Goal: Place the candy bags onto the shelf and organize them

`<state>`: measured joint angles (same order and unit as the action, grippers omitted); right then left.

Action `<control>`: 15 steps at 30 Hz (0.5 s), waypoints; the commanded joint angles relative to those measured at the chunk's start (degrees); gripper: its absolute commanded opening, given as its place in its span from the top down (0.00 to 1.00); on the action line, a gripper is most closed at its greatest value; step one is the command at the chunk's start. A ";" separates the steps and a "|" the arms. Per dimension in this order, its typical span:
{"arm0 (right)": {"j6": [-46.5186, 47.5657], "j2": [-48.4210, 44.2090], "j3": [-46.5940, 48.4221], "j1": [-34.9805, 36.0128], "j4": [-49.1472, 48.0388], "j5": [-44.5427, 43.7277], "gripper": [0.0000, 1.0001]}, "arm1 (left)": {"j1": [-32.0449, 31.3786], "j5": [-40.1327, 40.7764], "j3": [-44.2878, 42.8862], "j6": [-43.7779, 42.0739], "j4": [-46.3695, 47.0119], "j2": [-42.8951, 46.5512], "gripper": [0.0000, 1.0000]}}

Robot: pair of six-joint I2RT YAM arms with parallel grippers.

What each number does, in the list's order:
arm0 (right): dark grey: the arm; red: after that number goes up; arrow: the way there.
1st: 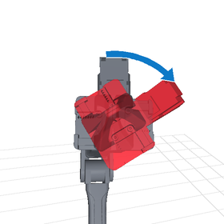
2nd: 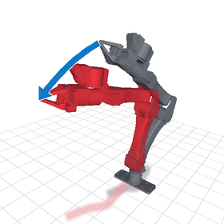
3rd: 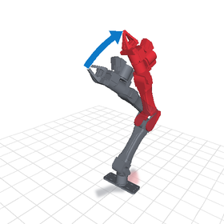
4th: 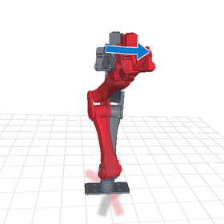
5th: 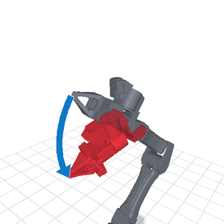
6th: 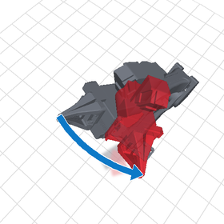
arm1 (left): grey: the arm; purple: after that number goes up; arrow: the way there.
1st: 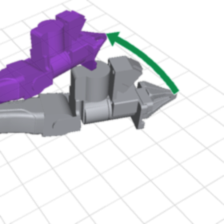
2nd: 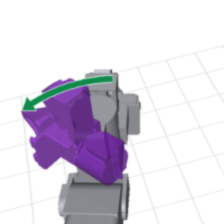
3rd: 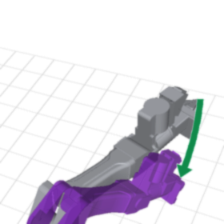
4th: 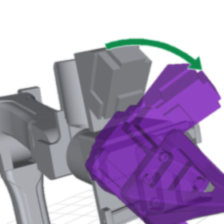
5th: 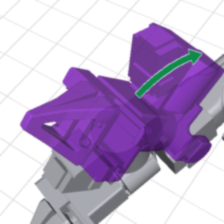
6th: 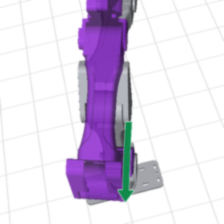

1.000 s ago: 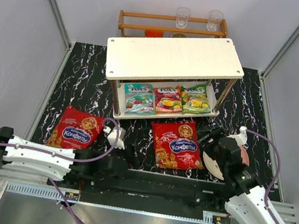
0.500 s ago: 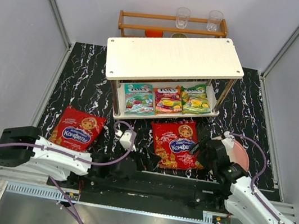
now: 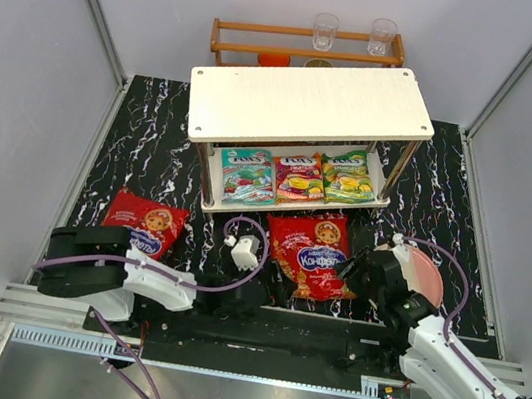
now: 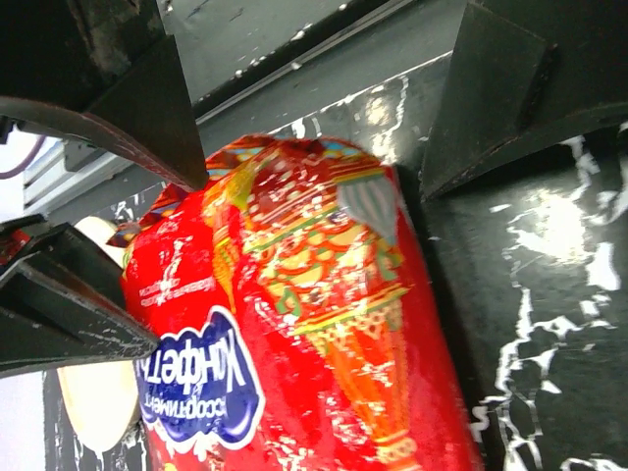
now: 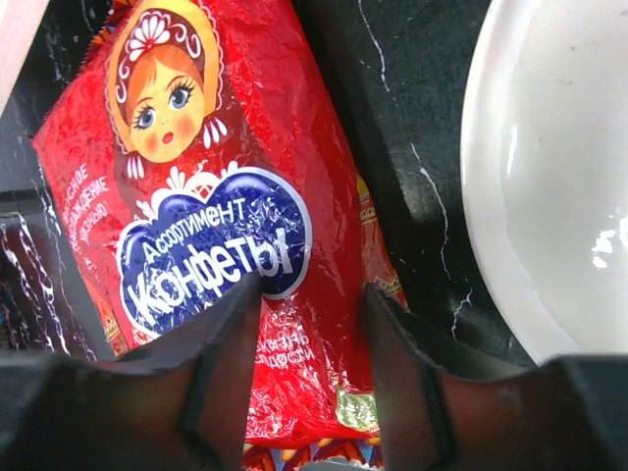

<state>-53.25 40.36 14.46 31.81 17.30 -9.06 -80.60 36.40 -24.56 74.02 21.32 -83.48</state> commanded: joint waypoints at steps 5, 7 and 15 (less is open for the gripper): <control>-1.33 -5.72 -0.92 -0.17 -0.08 2.91 0.80 | 1.23 -3.00 -4.01 1.83 4.78 -3.53 0.22; -0.98 -7.22 -0.31 -0.09 1.50 2.91 0.92 | 1.41 -2.83 -4.27 0.52 4.43 -3.27 0.35; 3.32 -16.27 7.41 -0.09 10.54 5.63 1.00 | 1.41 -3.80 -8.39 -5.19 -1.36 1.91 1.00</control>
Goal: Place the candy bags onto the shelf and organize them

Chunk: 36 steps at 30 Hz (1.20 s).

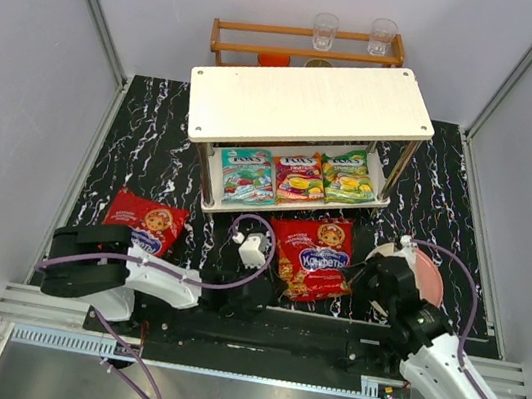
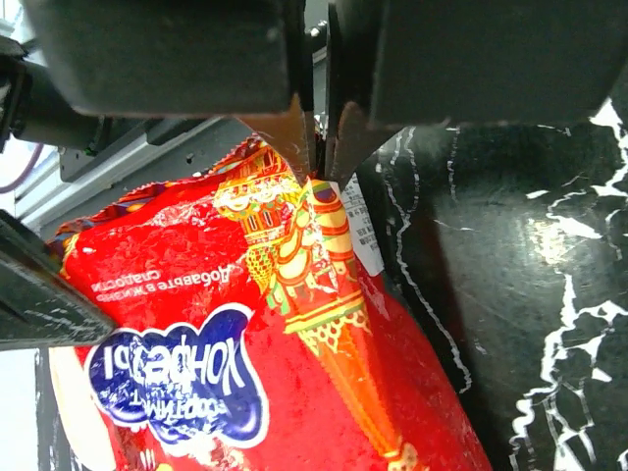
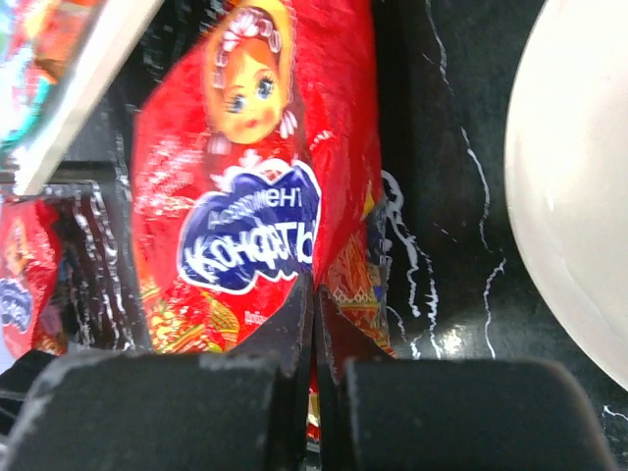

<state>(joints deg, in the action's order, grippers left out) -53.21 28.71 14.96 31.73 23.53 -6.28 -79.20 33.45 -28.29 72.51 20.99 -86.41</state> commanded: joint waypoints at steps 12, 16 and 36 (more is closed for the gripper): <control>12.25 -10.09 34.51 0.00 17.17 7.94 1.00 | -5.09 -2.95 -30.58 -23.37 -28.18 18.03 1.00; 14.53 -6.83 45.29 0.00 17.16 9.10 1.00 | -6.49 -3.39 -37.96 -28.63 -31.18 18.74 1.00; 33.60 17.86 75.64 0.00 6.45 -0.12 1.00 | 2.46 -13.93 -81.65 -52.91 -48.85 10.75 1.00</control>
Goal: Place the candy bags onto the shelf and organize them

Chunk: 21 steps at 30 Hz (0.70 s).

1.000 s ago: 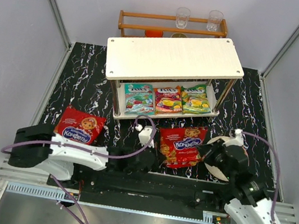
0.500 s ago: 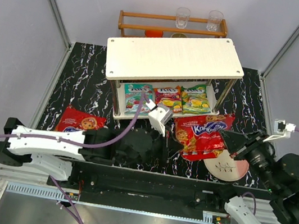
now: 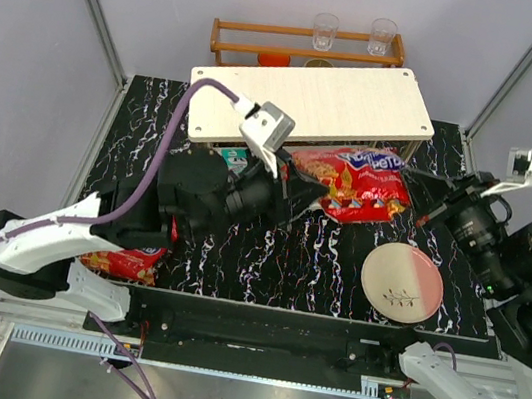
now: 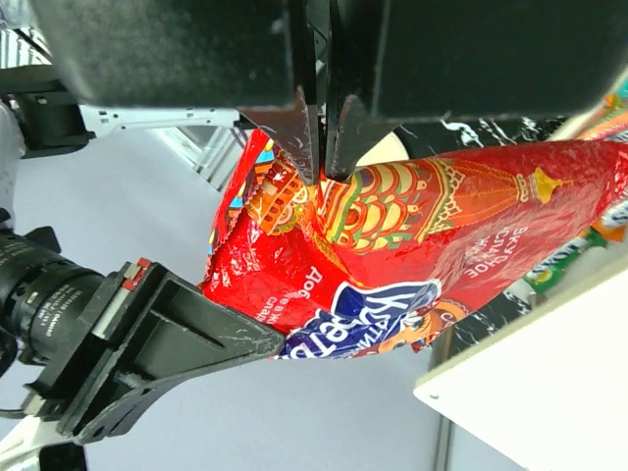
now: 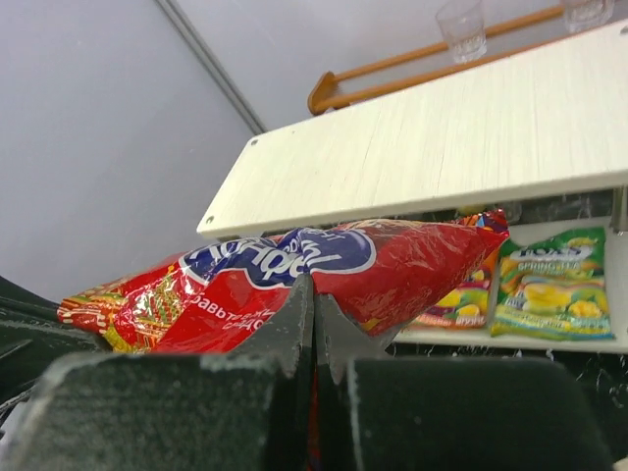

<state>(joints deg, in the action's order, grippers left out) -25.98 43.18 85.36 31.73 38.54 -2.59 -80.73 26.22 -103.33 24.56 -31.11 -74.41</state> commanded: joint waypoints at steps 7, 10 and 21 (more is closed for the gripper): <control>10.50 10.51 11.23 -0.08 -12.09 -5.67 1.00 | 15.84 -16.97 -19.09 -7.15 0.88 -7.32 1.00; 12.70 13.50 11.75 0.00 -15.34 -6.99 1.00 | 23.13 -25.93 -19.72 -3.91 3.42 -9.34 1.00; 12.55 25.02 14.57 -9.29 -17.89 -2.63 1.00 | 34.32 -37.29 -22.45 -2.05 6.94 -18.48 1.00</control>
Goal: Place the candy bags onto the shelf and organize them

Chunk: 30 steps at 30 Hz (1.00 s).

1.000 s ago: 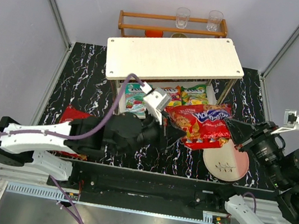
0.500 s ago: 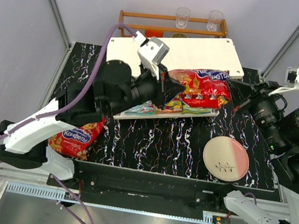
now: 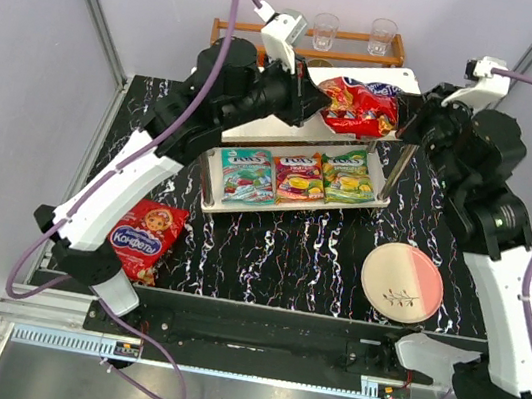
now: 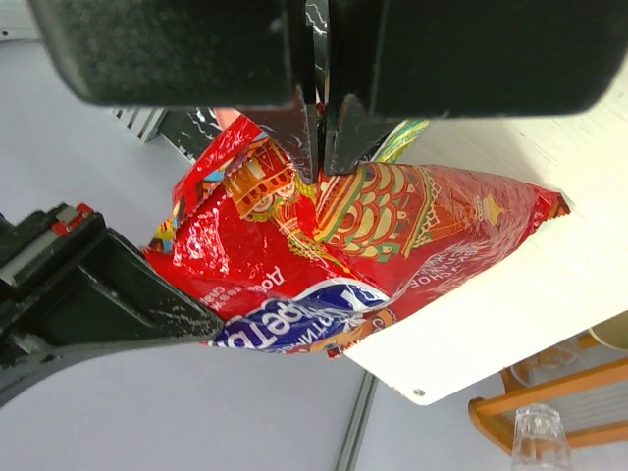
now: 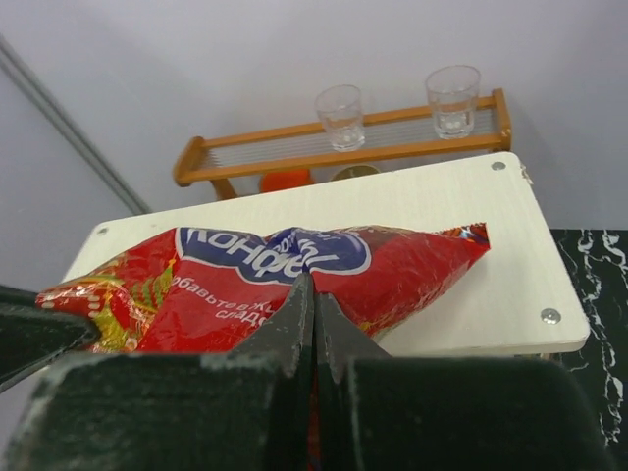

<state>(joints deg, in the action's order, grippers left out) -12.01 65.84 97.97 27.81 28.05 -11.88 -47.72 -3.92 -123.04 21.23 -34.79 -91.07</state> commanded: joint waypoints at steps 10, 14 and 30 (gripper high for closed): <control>-12.77 6.05 -7.17 -29.72 -14.68 30.33 1.00 | 3.69 -9.87 5.61 2.93 16.06 -4.20 1.00; -13.83 5.52 -11.31 -32.99 -16.10 31.65 1.00 | 3.69 -11.63 8.96 4.34 19.39 -5.52 1.00; -17.61 12.64 -11.14 -36.69 -18.74 37.28 1.00 | 7.29 -12.07 13.62 5.92 21.78 -7.99 1.00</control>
<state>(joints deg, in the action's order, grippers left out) -29.98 76.64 85.27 -6.92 12.67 29.08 -42.92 -14.13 -111.22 26.30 -13.91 -100.55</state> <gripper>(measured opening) 0.006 0.012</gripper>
